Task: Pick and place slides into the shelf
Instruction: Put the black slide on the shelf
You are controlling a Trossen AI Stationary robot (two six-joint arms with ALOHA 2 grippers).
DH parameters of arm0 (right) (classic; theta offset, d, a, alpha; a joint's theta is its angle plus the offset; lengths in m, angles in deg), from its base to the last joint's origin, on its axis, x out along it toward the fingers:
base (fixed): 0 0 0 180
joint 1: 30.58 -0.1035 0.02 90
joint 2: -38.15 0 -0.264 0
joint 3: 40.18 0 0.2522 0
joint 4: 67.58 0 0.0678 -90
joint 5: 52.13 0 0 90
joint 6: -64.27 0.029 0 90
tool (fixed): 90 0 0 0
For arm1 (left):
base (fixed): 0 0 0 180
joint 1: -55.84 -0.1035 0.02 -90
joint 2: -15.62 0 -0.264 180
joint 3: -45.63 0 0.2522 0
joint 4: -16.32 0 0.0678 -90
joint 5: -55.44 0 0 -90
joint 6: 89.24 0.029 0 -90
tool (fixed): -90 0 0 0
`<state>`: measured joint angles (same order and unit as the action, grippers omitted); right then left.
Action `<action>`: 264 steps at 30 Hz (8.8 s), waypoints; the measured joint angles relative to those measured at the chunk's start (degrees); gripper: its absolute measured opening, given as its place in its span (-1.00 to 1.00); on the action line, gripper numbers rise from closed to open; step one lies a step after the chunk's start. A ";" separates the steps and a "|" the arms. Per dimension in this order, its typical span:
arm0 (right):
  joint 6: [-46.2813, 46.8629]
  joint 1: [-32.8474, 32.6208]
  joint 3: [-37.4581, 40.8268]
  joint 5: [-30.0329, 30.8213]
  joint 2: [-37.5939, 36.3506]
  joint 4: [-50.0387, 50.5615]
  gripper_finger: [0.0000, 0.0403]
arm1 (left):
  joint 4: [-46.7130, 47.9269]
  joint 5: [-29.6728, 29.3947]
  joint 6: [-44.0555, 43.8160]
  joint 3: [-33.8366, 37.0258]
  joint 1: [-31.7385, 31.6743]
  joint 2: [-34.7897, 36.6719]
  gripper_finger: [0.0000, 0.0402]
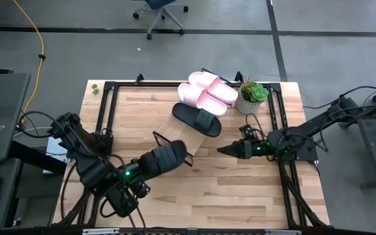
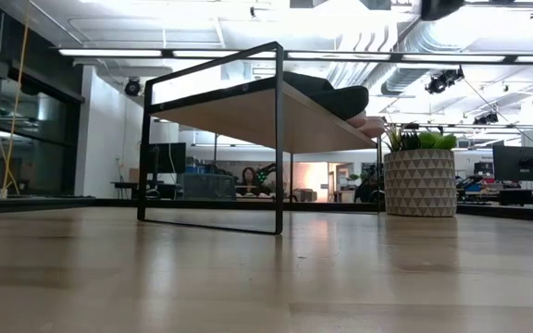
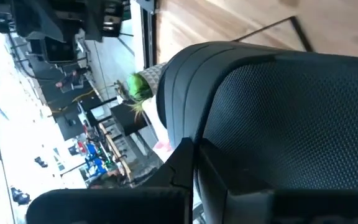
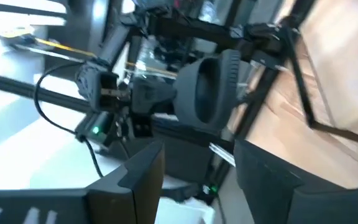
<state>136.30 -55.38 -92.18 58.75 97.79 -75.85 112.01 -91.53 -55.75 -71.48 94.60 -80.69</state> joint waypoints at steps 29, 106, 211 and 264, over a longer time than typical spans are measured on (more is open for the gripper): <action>-3.97 4.96 -9.80 -7.13 9.52 0.78 -0.03 | -18.88 1.32 22.91 -4.05 -3.67 0.02 -1.00; -1.71 4.47 -9.79 10.44 11.19 5.61 -0.91 | -7.58 6.42 7.65 -3.96 -7.51 3.74 -0.37; 49.01 -4.68 -14.12 46.90 35.39 12.35 -0.93 | 5.32 9.18 -28.34 -3.83 -5.24 9.97 -0.42; 47.45 -2.25 -14.12 41.35 35.32 14.47 -0.38 | 6.63 9.73 -28.41 -3.85 -5.24 9.97 -0.42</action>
<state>183.75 -57.62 -106.30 100.10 133.11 -61.38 118.64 -81.80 -84.16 -75.33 89.36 -70.72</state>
